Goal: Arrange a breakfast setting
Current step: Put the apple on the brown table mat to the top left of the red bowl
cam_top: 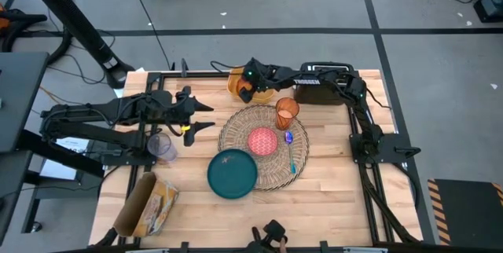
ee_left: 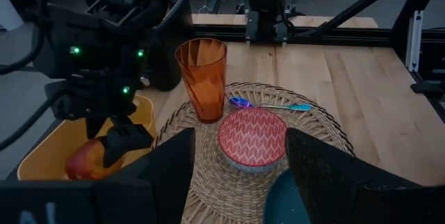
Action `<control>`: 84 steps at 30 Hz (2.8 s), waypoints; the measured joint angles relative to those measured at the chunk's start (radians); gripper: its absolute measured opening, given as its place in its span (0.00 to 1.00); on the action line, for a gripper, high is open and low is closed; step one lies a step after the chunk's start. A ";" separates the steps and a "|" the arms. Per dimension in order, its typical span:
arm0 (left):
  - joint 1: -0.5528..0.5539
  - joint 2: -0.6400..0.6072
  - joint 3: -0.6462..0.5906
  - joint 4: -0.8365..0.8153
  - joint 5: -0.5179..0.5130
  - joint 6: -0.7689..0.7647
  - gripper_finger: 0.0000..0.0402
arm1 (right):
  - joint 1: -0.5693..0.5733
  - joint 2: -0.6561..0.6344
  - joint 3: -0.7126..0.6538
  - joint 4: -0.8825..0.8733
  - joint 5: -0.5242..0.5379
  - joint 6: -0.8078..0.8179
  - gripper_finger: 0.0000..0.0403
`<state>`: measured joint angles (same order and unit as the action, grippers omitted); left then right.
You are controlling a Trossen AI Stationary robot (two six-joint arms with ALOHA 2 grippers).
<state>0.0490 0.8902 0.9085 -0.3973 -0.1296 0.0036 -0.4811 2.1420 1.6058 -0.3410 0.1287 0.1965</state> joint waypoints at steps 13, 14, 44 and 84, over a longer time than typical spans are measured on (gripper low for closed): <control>0.000 0.000 0.000 -0.003 0.000 -0.019 0.58 | -0.007 -0.009 0.029 -0.005 -0.060 -0.436 0.92; 0.000 0.000 0.000 -0.003 0.000 -0.019 0.58 | -0.017 -0.007 0.029 -0.003 -0.099 -0.451 0.92; 0.000 0.000 0.000 0.011 -0.057 -0.045 0.58 | -0.071 0.082 0.063 0.021 -0.316 -0.440 0.91; 0.093 -0.165 -0.390 0.798 0.053 0.138 0.58 | 0.286 -0.611 -0.352 0.441 -0.332 -0.408 0.82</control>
<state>0.1416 0.7256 0.5187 0.4009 -0.0770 0.1420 -0.1952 1.5308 1.2537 0.1001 -0.2035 -0.2117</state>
